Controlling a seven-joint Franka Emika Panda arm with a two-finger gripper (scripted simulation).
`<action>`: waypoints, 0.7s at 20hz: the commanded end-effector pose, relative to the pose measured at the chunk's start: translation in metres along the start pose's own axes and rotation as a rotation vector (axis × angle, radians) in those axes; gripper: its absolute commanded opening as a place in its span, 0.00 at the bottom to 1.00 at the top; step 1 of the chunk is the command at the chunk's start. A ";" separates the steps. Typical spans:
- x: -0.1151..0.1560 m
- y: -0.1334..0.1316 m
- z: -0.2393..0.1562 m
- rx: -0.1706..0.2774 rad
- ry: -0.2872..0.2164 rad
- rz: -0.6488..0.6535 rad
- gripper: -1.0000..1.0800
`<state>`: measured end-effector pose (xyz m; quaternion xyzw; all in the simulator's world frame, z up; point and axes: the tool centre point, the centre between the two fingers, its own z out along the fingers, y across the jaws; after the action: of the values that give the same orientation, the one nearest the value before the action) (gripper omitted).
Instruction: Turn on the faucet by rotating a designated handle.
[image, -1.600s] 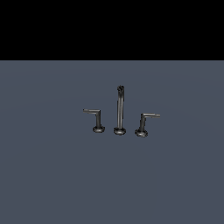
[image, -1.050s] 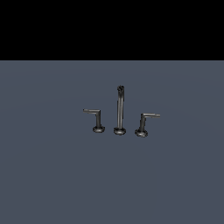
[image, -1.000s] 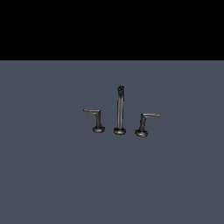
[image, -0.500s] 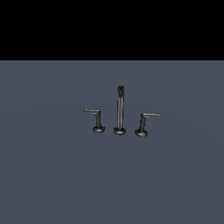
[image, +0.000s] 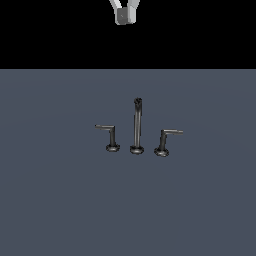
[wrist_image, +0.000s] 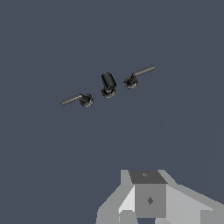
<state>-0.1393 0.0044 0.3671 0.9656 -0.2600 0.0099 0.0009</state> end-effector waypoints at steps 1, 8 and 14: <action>0.014 -0.004 0.017 0.000 -0.001 0.072 0.00; 0.054 -0.009 0.065 -0.001 -0.004 0.271 0.00; 0.089 -0.007 0.107 -0.004 -0.006 0.444 0.00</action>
<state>-0.0641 -0.0298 0.2725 0.8949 -0.4462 0.0063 -0.0003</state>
